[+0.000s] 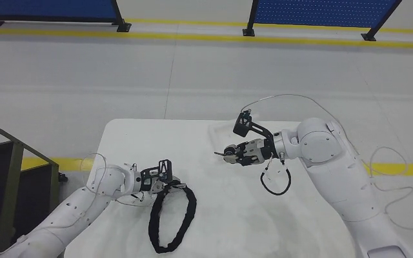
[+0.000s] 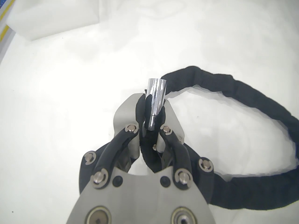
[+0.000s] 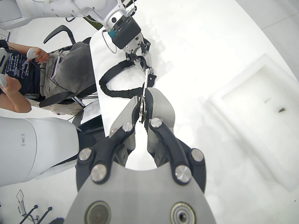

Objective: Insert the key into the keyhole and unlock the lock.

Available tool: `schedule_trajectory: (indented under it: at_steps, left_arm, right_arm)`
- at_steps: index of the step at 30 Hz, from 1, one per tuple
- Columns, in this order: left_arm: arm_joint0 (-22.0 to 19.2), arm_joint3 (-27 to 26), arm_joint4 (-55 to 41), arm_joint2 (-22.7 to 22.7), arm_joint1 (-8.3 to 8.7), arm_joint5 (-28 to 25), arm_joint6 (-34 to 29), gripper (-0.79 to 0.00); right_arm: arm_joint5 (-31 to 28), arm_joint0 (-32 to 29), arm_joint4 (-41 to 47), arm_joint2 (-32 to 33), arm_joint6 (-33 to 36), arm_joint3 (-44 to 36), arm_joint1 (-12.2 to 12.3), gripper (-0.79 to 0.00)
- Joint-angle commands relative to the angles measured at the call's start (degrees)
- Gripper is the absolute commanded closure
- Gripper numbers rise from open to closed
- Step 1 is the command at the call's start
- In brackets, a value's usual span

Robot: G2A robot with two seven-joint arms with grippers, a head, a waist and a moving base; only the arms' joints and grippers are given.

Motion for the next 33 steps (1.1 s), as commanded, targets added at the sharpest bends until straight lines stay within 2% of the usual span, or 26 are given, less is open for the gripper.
schedule_trajectory:
  at_steps: [1,7,9,14,18,24,33]
  left_arm:
    - [0.26,-2.42,0.07,-1.62,0.8,-0.65,0.3,0.0]
    - [3.04,-11.25,-0.78,-8.49,4.41,-2.9,0.89,0.0]
    - [4.44,-14.5,-1.16,-11.26,5.76,-3.98,1.38,0.0]
    - [7.91,-22.65,-0.41,-18.05,8.67,-5.49,2.13,0.0]
    - [9.83,-28.06,0.78,-22.71,10.22,-6.24,3.04,0.0]
    - [10.51,-32.41,3.19,-26.06,11.04,-8.47,6.51,0.0]
    - [7.89,-29.27,0.92,-23.59,9.77,-9.09,9.44,0.0]
  right_arm:
    - [0.0,0.0,0.0,0.0,0.0,0.0,0.0,0.0]
    - [0.09,-0.16,-0.05,-0.06,-0.31,-0.11,-0.01,0.0]
    - [0.87,-0.84,-1.13,-0.96,-0.39,-2.82,0.04,0.0]
    - [6.43,-0.47,4.3,-1.94,5.47,-7.15,0.38,0.0]
    - [10.85,1.09,9.09,-2.37,10.83,-7.28,0.75,0.0]
    - [12.82,0.08,14.23,-4.03,12.8,-10.27,1.73,0.0]
    - [12.64,-2.1,15.36,-3.24,12.42,-11.33,2.34,0.0]
